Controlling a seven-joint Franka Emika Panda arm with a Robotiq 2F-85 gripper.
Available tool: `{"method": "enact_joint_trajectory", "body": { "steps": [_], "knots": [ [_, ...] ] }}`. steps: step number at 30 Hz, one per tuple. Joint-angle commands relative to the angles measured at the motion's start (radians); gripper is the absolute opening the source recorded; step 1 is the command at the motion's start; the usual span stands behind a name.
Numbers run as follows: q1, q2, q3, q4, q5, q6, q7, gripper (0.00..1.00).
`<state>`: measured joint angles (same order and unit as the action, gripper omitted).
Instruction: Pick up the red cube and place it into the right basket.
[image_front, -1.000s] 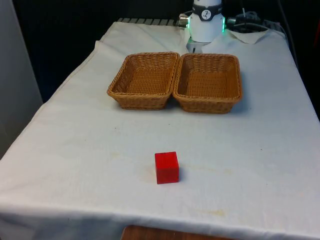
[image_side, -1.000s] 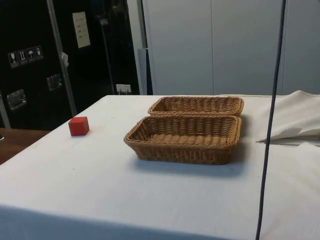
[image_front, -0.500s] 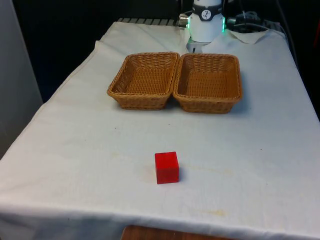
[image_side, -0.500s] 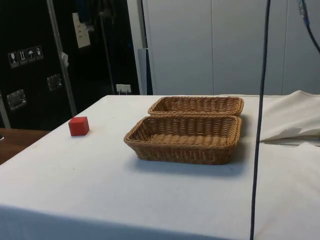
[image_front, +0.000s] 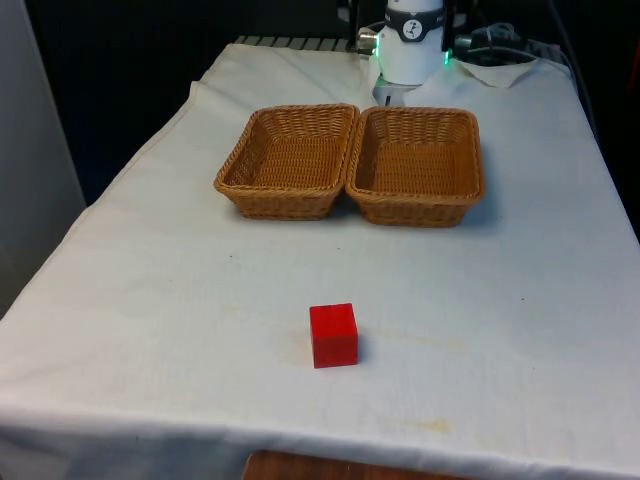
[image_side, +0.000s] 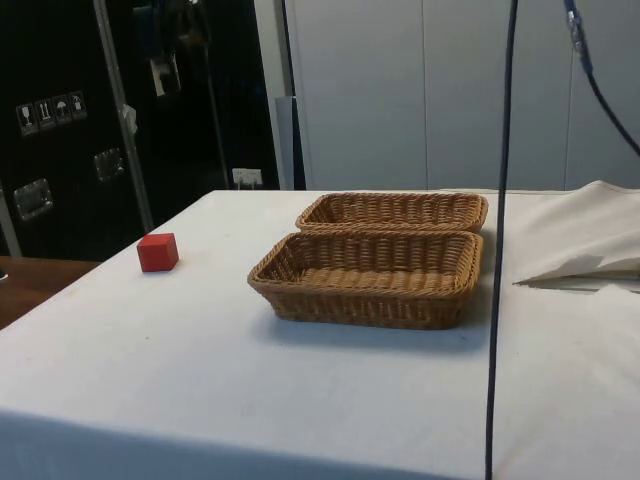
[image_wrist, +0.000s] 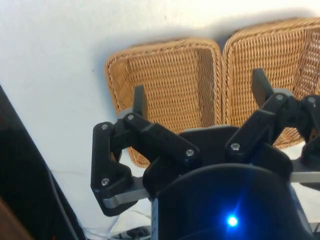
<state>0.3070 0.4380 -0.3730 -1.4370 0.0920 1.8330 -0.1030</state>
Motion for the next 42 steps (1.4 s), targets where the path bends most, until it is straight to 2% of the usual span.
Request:
{"method": "enact_joint_trajectory", "body": {
  "steps": [1,8,9,10,15,17,18,19,22,26,27,28,33,35,36,37,42],
  "knots": [
    [-0.005,0.010,0.004,0.010,0.008,0.004,-0.013,1.00],
    [-0.005,0.030,0.002,0.017,0.008,0.039,-0.049,1.00],
    [-0.001,0.027,-0.001,0.014,0.001,0.035,-0.042,1.00],
    [-0.005,0.031,0.003,0.015,0.008,0.047,-0.054,1.00],
    [-0.004,0.038,0.003,0.007,0.010,0.089,-0.087,1.00],
    [-0.008,0.040,0.004,-0.001,0.018,0.112,-0.106,1.00],
    [-0.002,0.040,-0.001,0.004,0.006,0.094,-0.093,1.00],
    [-0.009,0.040,0.004,-0.004,0.022,0.118,-0.112,1.00],
    [-0.015,0.042,0.002,-0.011,0.043,0.140,-0.136,1.00],
    [-0.022,0.049,-0.004,-0.012,0.088,0.164,-0.175,1.00],
    [-0.014,0.048,-0.011,-0.013,0.076,0.155,-0.165,1.00],
    [-0.024,0.050,-0.006,-0.012,0.099,0.167,-0.183,1.00],
    [-0.030,0.059,-0.017,-0.010,0.159,0.186,-0.230,1.00],
    [-0.028,0.068,-0.022,-0.009,0.174,0.198,-0.246,1.00],
    [-0.022,0.062,-0.029,-0.012,0.166,0.189,-0.240,1.00],
    [-0.027,0.071,-0.023,-0.009,0.179,0.203,-0.252,1.00],
    [-0.025,0.109,-0.026,0.000,0.184,0.239,-0.282,1.00]
  ]
}}
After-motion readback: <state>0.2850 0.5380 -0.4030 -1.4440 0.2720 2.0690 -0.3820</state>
